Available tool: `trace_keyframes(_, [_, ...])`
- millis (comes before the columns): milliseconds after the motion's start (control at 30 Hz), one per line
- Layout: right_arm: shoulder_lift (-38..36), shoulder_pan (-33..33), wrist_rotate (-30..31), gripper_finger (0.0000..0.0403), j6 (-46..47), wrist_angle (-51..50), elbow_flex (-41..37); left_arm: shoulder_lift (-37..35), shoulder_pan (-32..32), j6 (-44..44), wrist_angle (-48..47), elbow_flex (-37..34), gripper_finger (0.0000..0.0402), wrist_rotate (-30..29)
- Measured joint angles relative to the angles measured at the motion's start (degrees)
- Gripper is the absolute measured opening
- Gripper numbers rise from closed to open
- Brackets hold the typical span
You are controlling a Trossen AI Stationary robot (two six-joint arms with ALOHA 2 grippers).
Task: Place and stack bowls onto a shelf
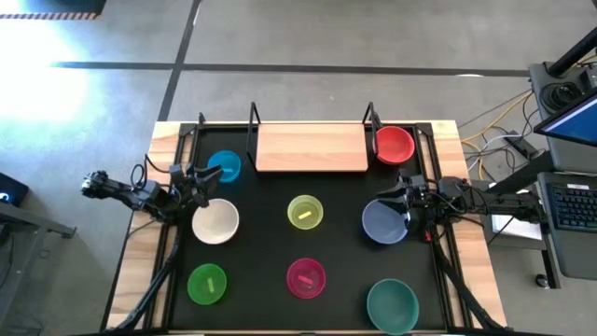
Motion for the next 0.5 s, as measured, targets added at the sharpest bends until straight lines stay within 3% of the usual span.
trace_keyframes(500, [0.0, 0.0, 0.1, 0.0086, 0.0, 0.3, 0.0, 0.0, 0.0, 0.0, 0.0, 0.0, 0.0136, 0.0])
